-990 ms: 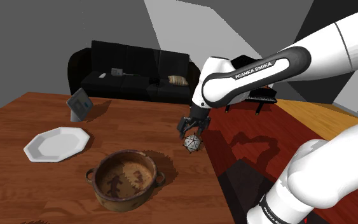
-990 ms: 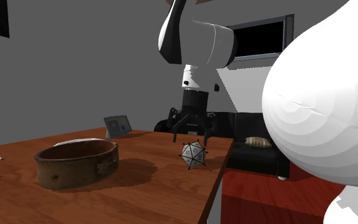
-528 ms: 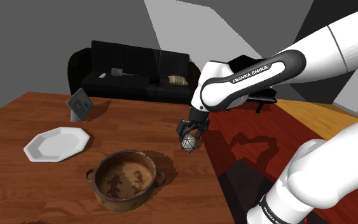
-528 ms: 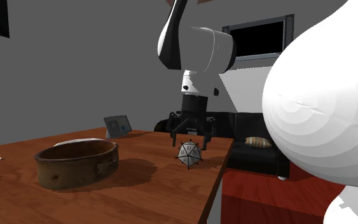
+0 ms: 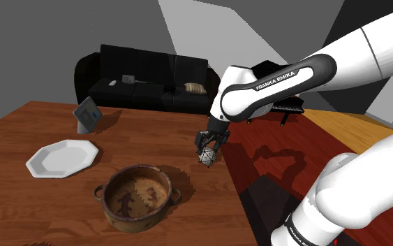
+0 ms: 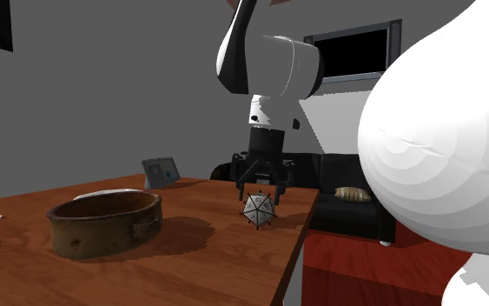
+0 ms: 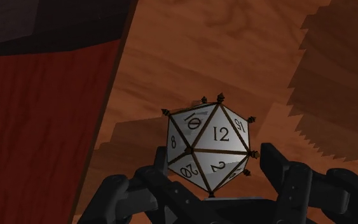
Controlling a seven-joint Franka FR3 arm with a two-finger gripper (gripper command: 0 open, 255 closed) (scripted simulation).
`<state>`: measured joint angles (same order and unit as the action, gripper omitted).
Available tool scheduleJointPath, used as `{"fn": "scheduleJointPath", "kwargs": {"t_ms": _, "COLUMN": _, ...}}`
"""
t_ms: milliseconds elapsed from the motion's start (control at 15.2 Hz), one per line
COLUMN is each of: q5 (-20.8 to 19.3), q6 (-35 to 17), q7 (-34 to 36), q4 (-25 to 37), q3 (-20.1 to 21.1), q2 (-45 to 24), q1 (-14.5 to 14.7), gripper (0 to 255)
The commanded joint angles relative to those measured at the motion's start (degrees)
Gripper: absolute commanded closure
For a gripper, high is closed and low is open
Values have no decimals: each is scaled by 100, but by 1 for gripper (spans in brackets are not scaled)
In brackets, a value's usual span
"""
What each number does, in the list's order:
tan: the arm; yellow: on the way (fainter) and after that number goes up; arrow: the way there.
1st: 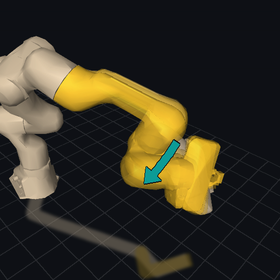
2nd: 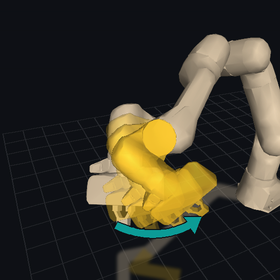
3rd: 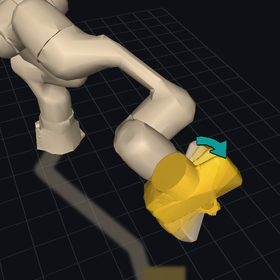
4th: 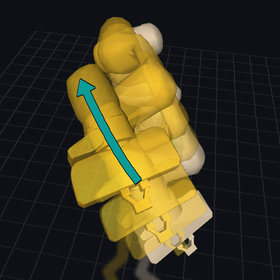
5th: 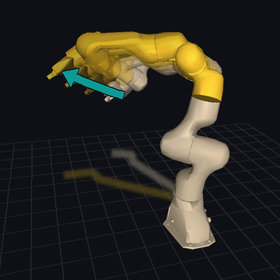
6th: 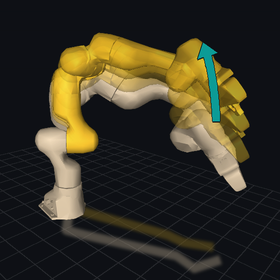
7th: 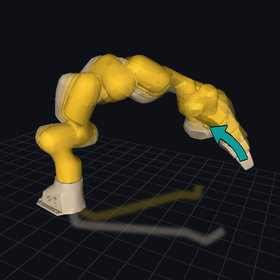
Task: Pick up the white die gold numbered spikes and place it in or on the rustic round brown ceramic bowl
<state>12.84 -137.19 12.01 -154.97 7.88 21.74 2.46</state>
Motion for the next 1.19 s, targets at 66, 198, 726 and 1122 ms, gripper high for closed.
{"fn": "scheduleJointPath", "kwargs": {"t_ms": 66, "q5": 21, "q6": 41, "q7": 8, "q4": -24, "q3": 33, "q2": -27, "q1": 30, "gripper": 255}}
{"fn": "scheduleJointPath", "kwargs": {"t_ms": 198, "q5": 11, "q6": 47, "q7": -1, "q4": -15, "q3": 18, "q2": -32, "q1": 28, "gripper": 255}}
{"fn": "scheduleJointPath", "kwargs": {"t_ms": 726, "q5": -82, "q6": 805, "q7": 95, "q4": 306, "q3": -21, "q2": 409, "q1": -4, "gripper": 255}}
{"fn": "scheduleJointPath", "kwargs": {"t_ms": 1122, "q5": -142, "q6": 1346, "q7": 157, "q4": 601, "q3": -52, "q2": 657, "q1": -25, "gripper": 255}}
